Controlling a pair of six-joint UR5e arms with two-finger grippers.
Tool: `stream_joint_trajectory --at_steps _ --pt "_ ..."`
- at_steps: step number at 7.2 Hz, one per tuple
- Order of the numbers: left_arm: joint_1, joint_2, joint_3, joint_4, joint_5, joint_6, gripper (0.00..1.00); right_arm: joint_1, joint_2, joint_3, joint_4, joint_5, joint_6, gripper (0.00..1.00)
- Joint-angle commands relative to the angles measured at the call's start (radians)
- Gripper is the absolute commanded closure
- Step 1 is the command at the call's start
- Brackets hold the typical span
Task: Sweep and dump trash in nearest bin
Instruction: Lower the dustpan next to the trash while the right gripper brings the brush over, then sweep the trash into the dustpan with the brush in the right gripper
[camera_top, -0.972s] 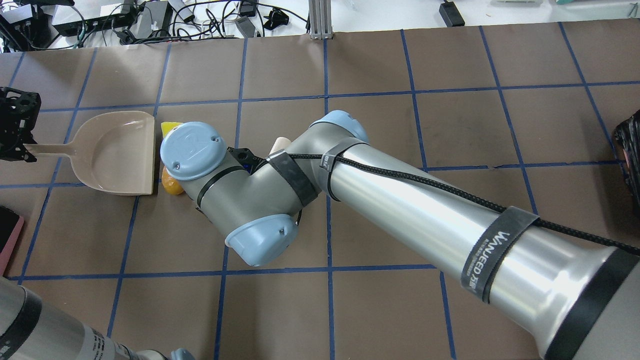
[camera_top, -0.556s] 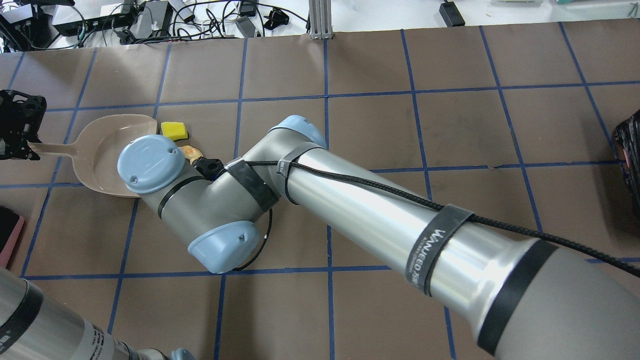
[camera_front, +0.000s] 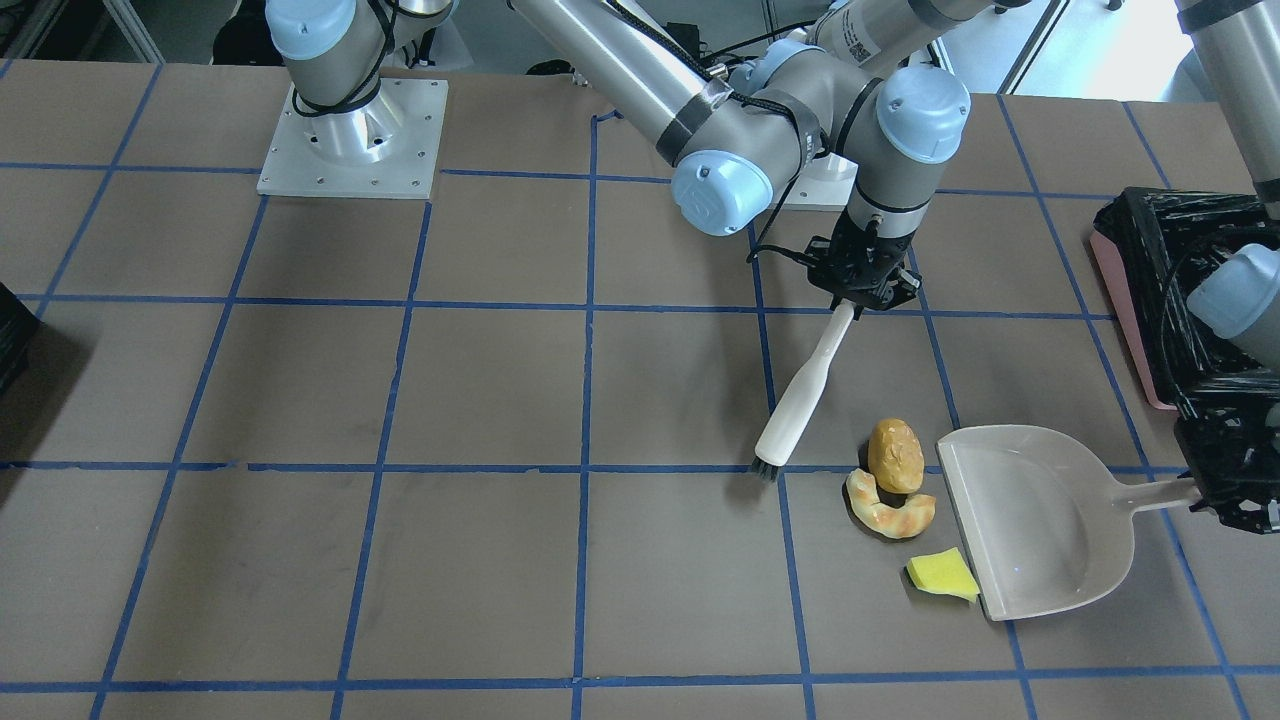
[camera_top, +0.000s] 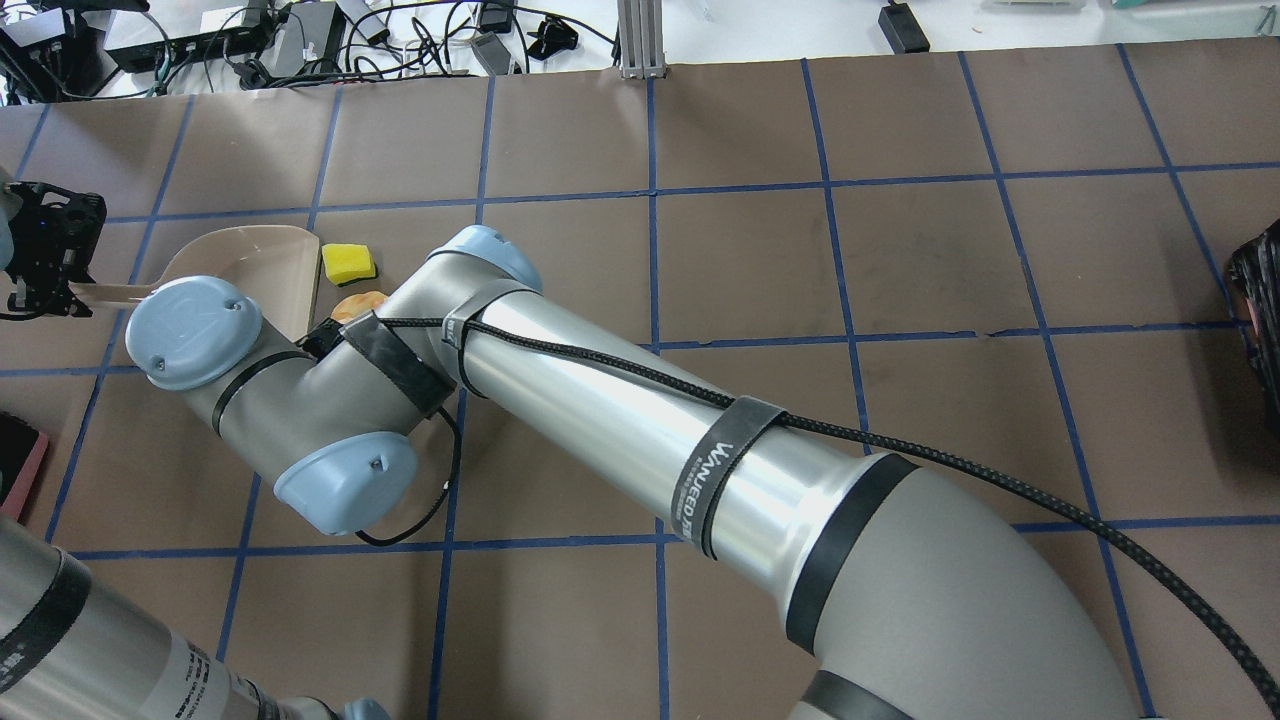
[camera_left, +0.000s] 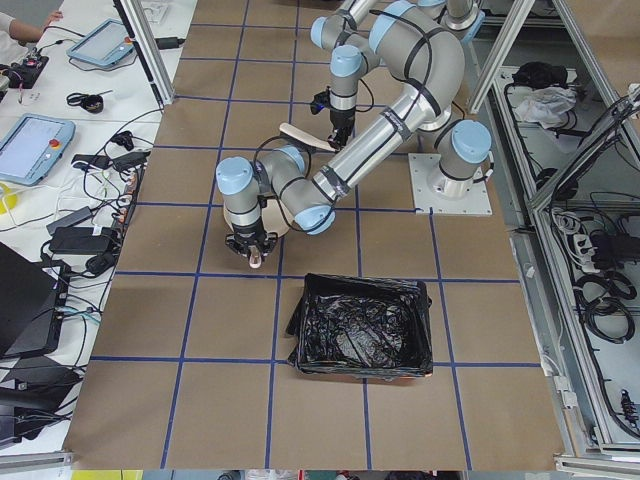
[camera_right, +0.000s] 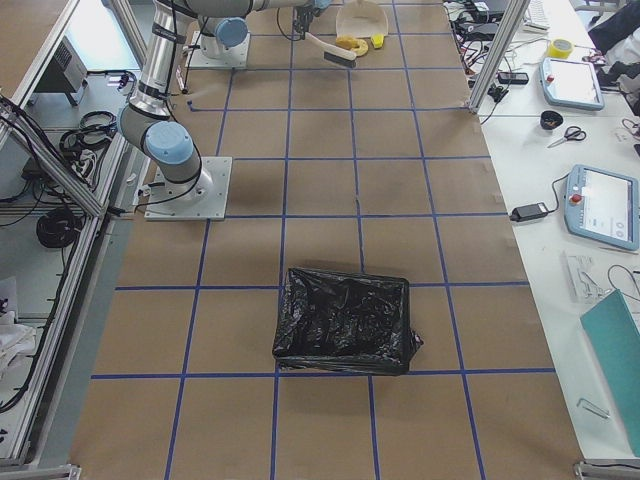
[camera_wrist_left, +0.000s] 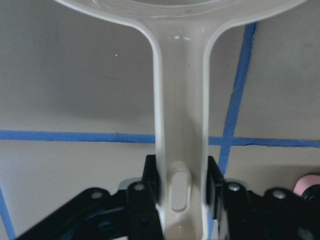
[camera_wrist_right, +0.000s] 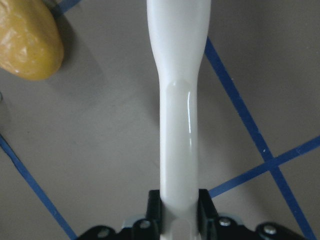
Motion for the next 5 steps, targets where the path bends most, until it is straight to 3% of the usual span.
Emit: stream_joint_trajectory --at_steps 1,5 --pt "-0.006 -0.013 -0.001 0.003 -0.001 0.017 1.00 0.001 0.036 -0.062 0.021 0.018 0.033 1.00" --pt "-0.007 -0.014 -0.001 0.004 -0.001 0.019 1.00 0.006 0.093 -0.148 0.023 0.040 0.163 1.00"
